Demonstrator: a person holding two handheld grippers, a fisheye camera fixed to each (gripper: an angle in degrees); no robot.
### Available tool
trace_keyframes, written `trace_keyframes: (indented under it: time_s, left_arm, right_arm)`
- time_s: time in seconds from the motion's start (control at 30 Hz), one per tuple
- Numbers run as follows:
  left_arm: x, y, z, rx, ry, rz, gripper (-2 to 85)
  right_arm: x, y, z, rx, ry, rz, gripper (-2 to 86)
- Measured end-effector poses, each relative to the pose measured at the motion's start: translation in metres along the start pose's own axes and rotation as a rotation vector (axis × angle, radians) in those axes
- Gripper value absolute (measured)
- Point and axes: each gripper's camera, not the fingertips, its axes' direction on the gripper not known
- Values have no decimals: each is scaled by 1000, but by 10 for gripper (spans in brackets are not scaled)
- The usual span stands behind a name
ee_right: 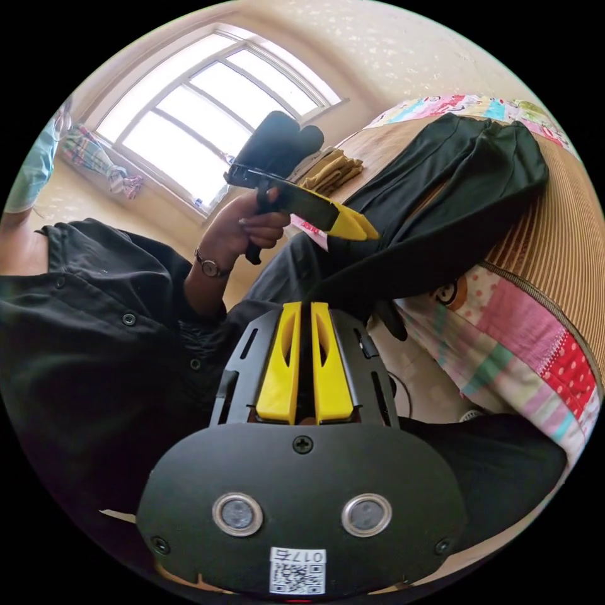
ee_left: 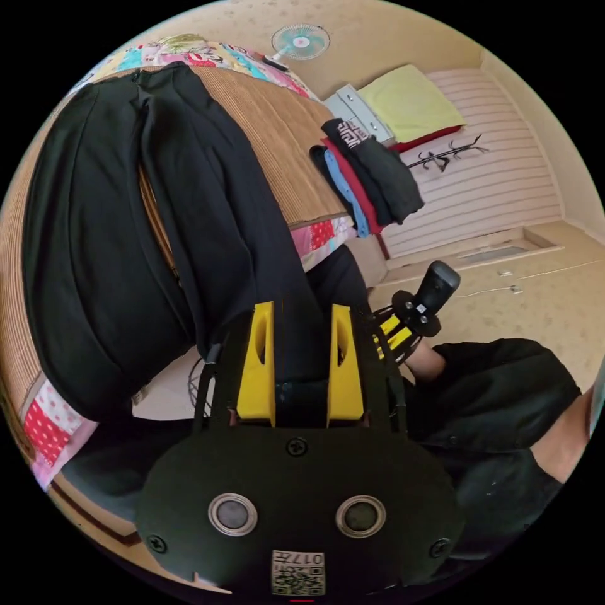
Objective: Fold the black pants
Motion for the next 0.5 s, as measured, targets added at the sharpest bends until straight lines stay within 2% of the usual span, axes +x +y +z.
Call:
trace_keyframes:
  time_s: [0.13, 0.23, 0.43, 0.5]
  left_arm:
    - [10, -1, 25, -49, 80, 14, 147]
    - [14, 0, 38, -107, 64, 24, 137]
    - [3, 11, 26, -66, 64, 16, 82]
    - [-3, 16, 20, -42, 113, 26, 71]
  right_arm:
    - [12, -4, 5, -4, 16, 18, 30]
    - [19, -8, 6, -6, 32, 14, 29]
    - [36, -16, 1, 43, -5, -7, 27]
    - [45, -21, 0, 25, -30, -9, 27]
